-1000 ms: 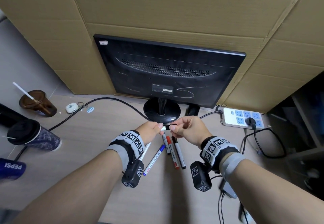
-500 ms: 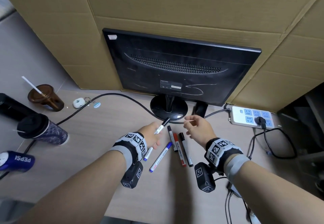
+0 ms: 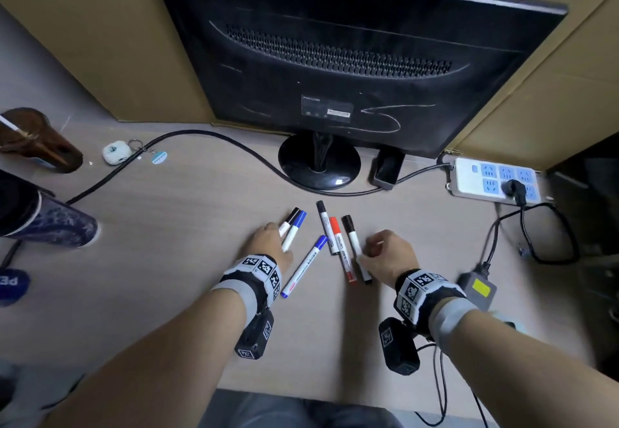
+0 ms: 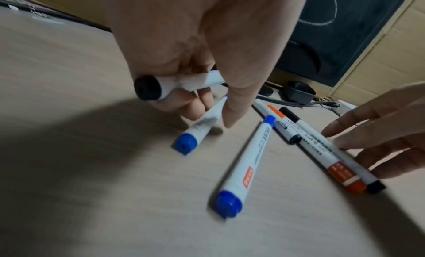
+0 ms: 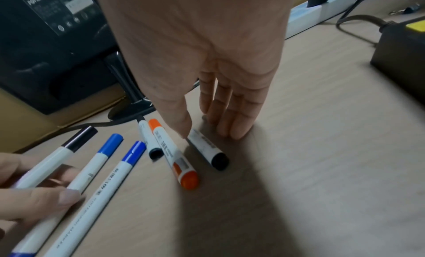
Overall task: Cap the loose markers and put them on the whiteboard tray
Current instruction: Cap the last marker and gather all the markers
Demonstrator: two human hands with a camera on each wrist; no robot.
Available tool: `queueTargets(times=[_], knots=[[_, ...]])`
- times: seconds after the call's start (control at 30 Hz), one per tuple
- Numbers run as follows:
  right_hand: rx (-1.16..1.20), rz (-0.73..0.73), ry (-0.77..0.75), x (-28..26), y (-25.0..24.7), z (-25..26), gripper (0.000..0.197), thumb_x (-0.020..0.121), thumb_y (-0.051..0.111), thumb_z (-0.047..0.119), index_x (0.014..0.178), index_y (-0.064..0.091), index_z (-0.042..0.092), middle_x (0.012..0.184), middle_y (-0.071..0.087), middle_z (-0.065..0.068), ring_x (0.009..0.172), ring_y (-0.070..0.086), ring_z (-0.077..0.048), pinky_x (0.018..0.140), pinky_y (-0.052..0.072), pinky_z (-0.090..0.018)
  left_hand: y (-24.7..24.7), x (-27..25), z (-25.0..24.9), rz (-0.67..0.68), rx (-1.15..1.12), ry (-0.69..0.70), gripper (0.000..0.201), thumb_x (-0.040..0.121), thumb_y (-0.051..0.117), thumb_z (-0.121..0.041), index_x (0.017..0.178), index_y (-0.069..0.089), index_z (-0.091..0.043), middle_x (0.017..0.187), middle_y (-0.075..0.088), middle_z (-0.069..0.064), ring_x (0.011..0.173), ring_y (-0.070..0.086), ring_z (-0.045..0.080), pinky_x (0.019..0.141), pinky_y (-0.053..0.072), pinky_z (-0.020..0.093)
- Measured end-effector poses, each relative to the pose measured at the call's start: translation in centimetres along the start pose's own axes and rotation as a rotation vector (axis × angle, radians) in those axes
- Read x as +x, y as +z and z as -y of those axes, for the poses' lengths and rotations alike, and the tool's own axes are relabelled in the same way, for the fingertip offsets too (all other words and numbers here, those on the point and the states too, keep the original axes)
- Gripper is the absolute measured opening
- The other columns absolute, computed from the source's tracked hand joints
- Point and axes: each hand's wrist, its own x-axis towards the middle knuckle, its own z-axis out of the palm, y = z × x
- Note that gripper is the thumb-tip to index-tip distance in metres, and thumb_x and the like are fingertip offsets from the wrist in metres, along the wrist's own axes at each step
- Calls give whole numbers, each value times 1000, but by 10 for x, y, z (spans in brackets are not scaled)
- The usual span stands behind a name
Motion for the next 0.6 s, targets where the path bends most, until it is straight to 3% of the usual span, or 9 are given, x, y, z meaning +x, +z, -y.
queueTargets(times=[0.07,0.13,0.23,0.33,0.4,0.47,0.53,0.6], knots=[[-19,-4,-21,-1,2,0,36,74,83,27,104,65,20,90,71,5,86,67,-18,72,46,-20,2,0,-2,-9,1,-2,25,80,65,-18,102,52,-15,109,66,8,99,66,33,83,57,38],[-37,-10,-31,-1,3,-1,36,76,82,23,107,64,19,87,69,5,72,63,-12,55,41,-10,1,-1,-3,26,3,-16,28,79,66,-18,101,50,-15,106,66,7,94,66,33,80,57,38],[-58,17,-6,0,0,2,35,78,78,19,108,60,20,93,68,1,61,57,0,41,36,-8,-4,-4,-5,104,-32,-39,37,81,67,-19,112,49,-11,109,63,8,96,67,34,79,55,36],[-77,50,25,3,-4,8,26,77,76,24,95,59,19,90,67,0,70,64,-13,48,40,-15,-7,-7,-5,104,-33,-56,37,89,60,-19,121,45,-11,110,58,7,90,63,32,75,47,34],[-55,44,26,4,-3,14,14,79,65,25,89,66,16,84,71,-3,73,68,-21,53,51,-20,-7,-8,-5,83,-45,-79,28,90,54,-17,116,46,-16,101,59,4,82,60,30,73,47,34],[-7,31,28,8,0,17,22,81,53,25,91,70,15,87,74,-7,85,71,-31,70,58,-29,-8,-10,-6,86,-66,-105,20,90,50,-16,109,47,-19,88,57,0,77,60,27,70,47,33],[35,15,35,10,3,20,22,87,54,27,95,69,14,94,73,-9,96,67,-34,77,50,-30,-9,-11,-7,87,-107,-105,18,89,49,-18,107,51,-19,82,56,-1,74,60,26,67,46,32],[65,28,59,10,7,21,22,84,60,35,95,66,17,94,70,-5,93,64,-30,75,44,-30,-7,-15,-7,86,-171,-100,15,85,55,-24,99,54,-18,80,58,-1,70,59,24,62,45,30]])
